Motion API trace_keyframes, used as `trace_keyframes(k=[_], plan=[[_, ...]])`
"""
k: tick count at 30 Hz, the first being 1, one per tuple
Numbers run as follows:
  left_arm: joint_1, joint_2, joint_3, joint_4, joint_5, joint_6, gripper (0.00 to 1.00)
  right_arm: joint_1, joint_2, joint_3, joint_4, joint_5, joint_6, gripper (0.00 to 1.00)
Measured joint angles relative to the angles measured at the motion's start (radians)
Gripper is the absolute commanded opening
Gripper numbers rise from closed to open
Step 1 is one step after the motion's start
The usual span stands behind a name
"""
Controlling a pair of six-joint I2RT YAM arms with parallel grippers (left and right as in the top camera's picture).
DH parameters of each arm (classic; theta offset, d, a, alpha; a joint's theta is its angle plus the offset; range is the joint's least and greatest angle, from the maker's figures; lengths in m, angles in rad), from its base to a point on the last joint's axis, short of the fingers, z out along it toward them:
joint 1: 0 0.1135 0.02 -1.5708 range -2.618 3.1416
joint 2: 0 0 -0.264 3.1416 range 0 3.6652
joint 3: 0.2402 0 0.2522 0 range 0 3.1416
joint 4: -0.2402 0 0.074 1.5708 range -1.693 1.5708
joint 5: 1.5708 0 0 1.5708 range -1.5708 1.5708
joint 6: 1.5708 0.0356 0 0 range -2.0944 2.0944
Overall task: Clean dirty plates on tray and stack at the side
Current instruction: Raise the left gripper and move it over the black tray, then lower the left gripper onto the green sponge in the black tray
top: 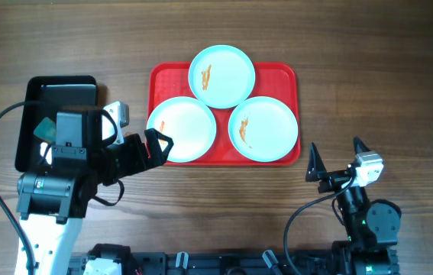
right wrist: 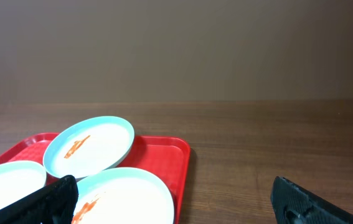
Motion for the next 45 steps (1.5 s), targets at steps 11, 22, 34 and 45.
trace_keyframes(k=[11,22,34,45], plan=[[0.000,0.061,0.000,0.004,-0.165,-0.037,1.00,0.000,0.000,0.000,0.000,0.000,0.000,1.00],[0.002,0.291,0.000,0.143,-0.446,-0.169,1.00,0.000,0.000,0.000,0.000,0.000,0.000,1.00],[0.321,0.425,0.000,0.297,-0.503,-0.275,1.00,0.000,0.000,0.000,0.000,0.000,0.000,1.00],[0.482,0.636,0.000,0.497,-0.506,-0.233,1.00,0.000,0.000,0.000,0.000,0.000,0.000,1.00]])
